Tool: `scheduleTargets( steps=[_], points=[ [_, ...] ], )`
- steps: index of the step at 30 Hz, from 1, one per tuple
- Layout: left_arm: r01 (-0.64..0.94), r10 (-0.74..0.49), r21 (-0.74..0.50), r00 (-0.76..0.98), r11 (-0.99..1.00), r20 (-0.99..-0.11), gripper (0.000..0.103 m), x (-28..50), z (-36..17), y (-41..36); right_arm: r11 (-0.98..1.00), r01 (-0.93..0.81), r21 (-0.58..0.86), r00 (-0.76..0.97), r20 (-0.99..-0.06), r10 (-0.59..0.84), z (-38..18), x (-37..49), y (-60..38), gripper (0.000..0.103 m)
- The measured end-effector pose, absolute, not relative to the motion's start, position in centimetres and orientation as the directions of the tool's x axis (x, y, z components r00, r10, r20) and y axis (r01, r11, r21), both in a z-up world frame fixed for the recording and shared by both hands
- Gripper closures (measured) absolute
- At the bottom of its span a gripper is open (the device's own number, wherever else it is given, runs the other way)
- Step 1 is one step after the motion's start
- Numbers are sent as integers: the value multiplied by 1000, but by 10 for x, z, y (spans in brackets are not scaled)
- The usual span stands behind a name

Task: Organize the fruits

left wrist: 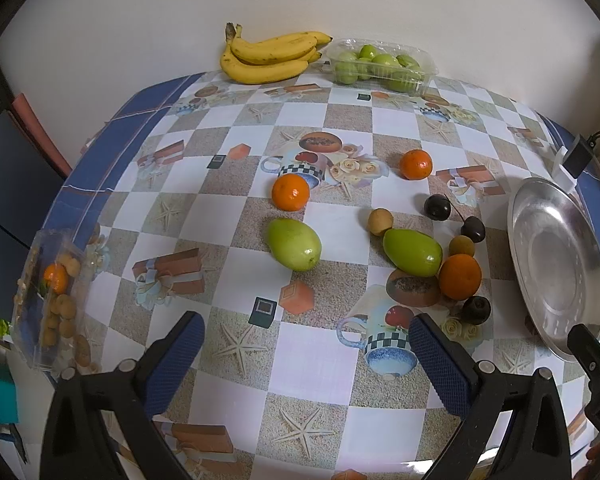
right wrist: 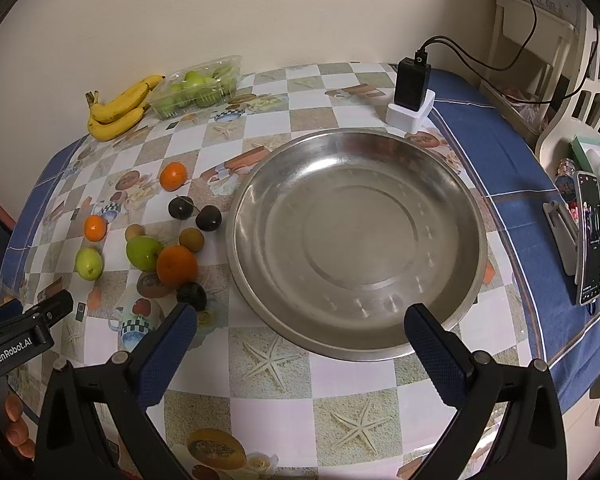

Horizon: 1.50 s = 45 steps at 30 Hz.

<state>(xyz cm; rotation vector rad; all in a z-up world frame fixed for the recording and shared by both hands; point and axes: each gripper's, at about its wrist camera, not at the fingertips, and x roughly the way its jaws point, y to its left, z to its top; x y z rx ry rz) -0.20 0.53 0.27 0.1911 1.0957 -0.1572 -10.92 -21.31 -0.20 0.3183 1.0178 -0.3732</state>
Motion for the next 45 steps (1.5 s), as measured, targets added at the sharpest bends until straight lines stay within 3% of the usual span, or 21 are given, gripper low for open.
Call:
scheduleTargets(
  steps=[39,45],
  points=[
    [208,-45,55,448,977,-893,0,-2,2,8,891,448,71,456,-875,-159,-6,-107,-214,0],
    [203,-43,53,442,978,-896,0,-1,1,9,886,448,119,474,-872,-122,1,-106,-215,0]
  ],
)
